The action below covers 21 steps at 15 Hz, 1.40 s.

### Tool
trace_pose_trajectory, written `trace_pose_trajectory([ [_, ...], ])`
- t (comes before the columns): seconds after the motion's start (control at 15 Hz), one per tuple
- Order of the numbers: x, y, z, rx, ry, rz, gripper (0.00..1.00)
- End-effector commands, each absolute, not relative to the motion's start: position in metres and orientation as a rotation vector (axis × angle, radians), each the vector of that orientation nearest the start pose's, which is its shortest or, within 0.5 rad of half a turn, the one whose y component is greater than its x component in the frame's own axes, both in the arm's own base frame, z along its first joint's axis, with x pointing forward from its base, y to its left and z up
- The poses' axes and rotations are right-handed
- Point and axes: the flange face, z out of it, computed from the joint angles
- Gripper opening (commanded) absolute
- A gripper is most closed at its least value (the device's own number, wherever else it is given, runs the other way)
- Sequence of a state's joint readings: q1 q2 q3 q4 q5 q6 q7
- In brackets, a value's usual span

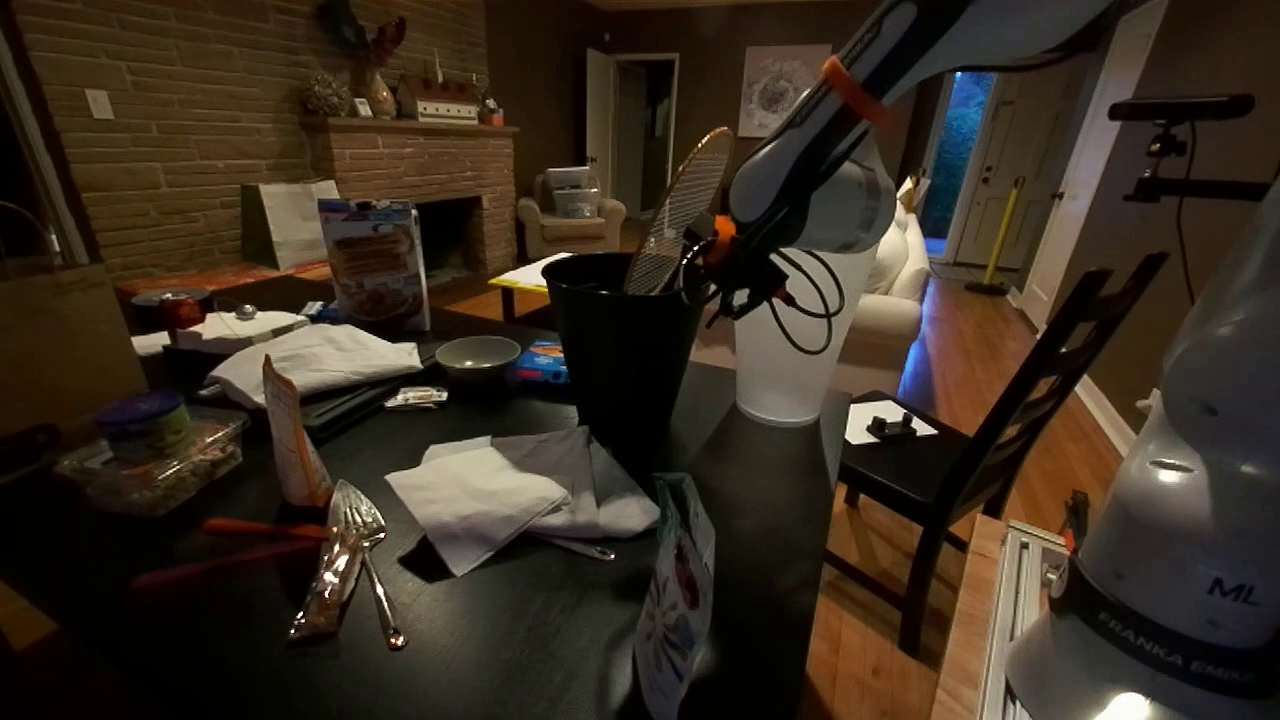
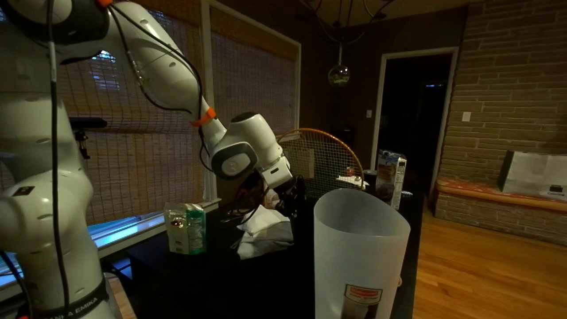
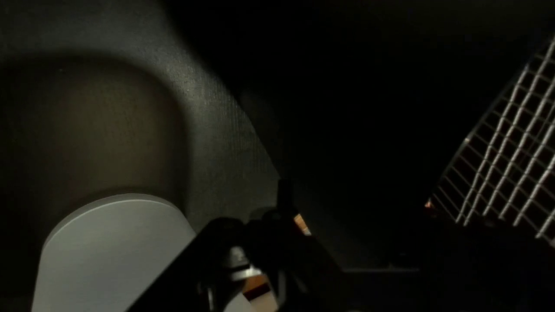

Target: Move the black bucket to the left

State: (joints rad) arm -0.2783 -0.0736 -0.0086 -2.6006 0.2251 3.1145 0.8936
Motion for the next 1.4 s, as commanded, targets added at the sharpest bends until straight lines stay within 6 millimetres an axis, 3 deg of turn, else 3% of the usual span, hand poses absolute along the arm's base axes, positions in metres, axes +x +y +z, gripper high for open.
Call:
trace_pose_trajectory([
  [0.0,0.471,-0.154,0.362,-2.156,1.796,-0.709,0.24],
  [0.2,0.477,-0.147,0.375,-2.207,1.781,-0.516,0.03],
  [0.47,0.481,-0.146,0.391,-2.261,1.724,-0.334,0.02],
  [0.67,0.481,-0.15,0.431,-2.272,1.638,-0.367,0.01],
  [0.93,0.47,-0.137,0.512,-2.33,1.434,-0.486,0.01],
  [1.13,0.468,-0.105,0.572,-2.383,1.216,-0.484,0.01],
  [1.33,0.477,-0.048,0.613,-2.469,1.027,-0.345,0.01],
])
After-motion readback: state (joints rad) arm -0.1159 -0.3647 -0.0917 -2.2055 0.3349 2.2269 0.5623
